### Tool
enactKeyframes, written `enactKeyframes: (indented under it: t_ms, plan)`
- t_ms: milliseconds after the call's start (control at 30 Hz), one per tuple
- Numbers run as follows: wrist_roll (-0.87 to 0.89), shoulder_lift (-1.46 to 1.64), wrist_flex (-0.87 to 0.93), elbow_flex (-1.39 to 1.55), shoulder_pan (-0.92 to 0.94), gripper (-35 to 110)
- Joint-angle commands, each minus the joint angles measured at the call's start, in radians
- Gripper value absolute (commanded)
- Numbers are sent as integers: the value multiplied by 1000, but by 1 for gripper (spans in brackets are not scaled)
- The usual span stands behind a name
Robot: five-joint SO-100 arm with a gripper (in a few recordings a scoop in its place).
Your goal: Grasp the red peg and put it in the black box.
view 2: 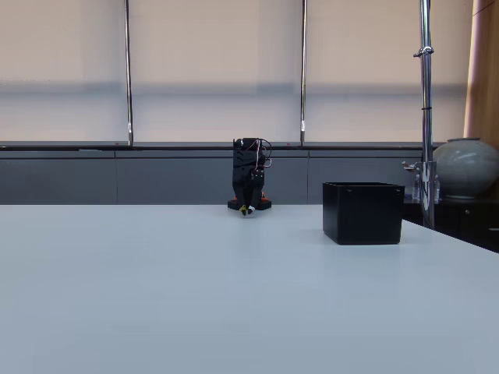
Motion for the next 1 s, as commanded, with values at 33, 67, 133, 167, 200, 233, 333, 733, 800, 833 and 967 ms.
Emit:
enactKeyframes:
  t_ms: [33,67,133,167,200,233,333,733,800,833,967]
  plan:
    - [-14,-41,77,9,-8,0]
    - [-14,-41,92,9,-8,0]
    - [-15,-41,94,9,-9,0]
    - [-15,-41,94,9,-9,0]
    - [-15,-41,94,9,-9,0]
    - [-15,-41,94,9,-9,0]
    - [-17,-41,94,9,-9,0]
    - [-15,-41,94,9,-9,0]
    - [-15,-41,94,9,-9,0]
    - [-15,-41,94,9,-9,0]
    - [-15,-41,94,9,-9,0]
